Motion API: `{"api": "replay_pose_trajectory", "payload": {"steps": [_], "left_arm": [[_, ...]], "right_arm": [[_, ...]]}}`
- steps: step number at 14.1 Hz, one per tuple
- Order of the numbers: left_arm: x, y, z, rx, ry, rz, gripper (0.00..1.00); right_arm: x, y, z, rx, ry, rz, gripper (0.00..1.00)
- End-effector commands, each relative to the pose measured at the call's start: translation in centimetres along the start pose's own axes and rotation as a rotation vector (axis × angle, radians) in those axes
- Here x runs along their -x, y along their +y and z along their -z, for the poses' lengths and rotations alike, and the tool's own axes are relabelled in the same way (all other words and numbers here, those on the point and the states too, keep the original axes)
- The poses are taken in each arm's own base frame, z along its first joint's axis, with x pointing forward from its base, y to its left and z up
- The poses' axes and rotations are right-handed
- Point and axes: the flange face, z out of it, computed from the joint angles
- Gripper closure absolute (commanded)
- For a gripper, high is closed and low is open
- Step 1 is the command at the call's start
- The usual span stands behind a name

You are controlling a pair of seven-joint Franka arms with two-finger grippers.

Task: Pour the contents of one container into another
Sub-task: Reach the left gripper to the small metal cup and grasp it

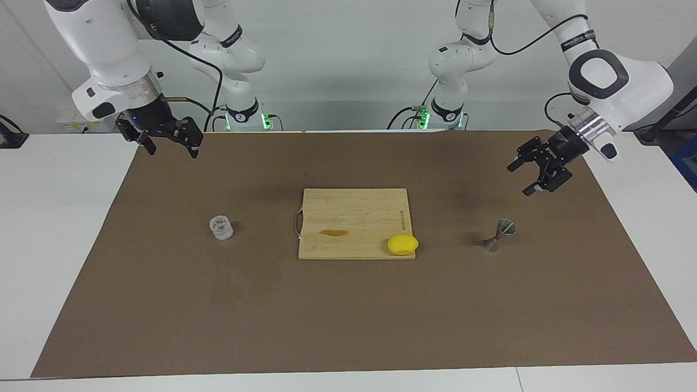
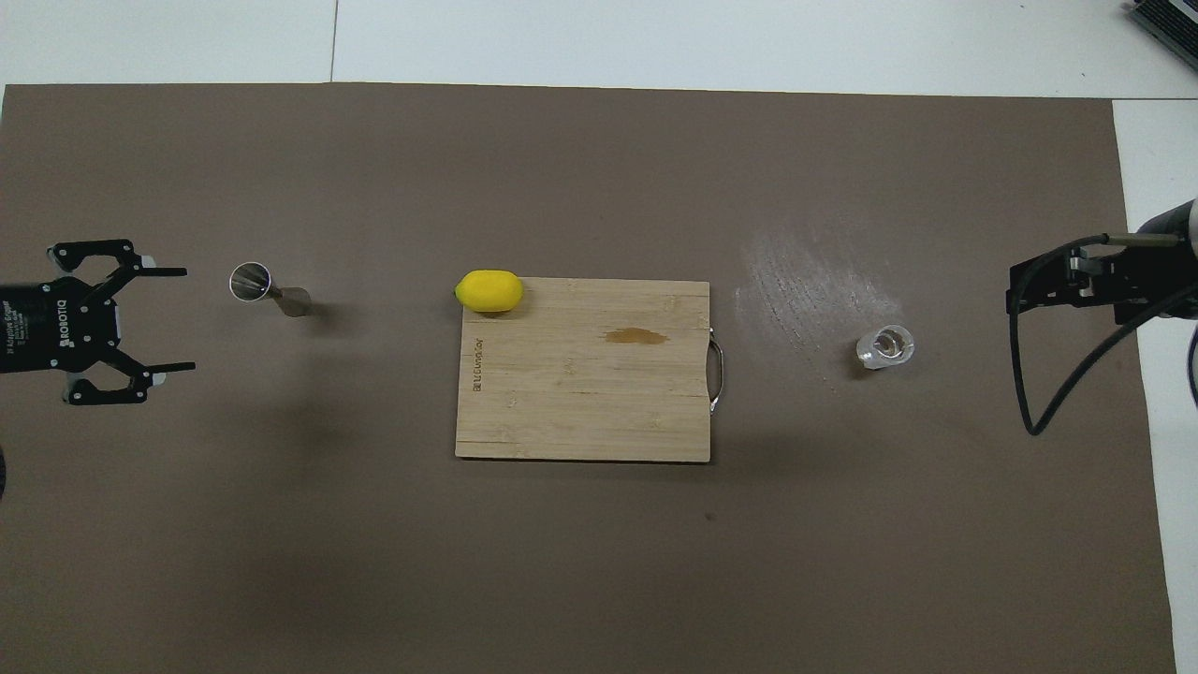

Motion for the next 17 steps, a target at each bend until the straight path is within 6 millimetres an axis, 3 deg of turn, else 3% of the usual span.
{"api": "replay_pose_trajectory", "payload": {"steps": [1, 3, 8, 12, 17], "left_arm": [[-3.6, -2.7, -0.9, 0.138, -0.118, 0.306, 0.00], [-4.9, -3.9, -1.9, 0.207, -0.199, 0.414, 0.00], [-9.0, -4.5, -5.4, 0.288, -0.320, 0.620, 0.00], [-11.8, -4.6, -8.4, 0.362, -0.385, 0.575, 0.00], [-12.2, -4.6, -10.1, 0.424, -0.430, 0.551, 0.00]], "right_arm": [[0.5, 0.4, 0.0, -0.013, 0.003, 0.021, 0.00], [0.5, 0.4, 0.0, -0.013, 0.003, 0.021, 0.00], [0.5, 0.4, 0.0, -0.013, 0.003, 0.021, 0.00], [0.5, 0.4, 0.0, -0.013, 0.005, 0.021, 0.00], [0.5, 0.4, 0.0, -0.013, 0.003, 0.021, 0.00]]}}
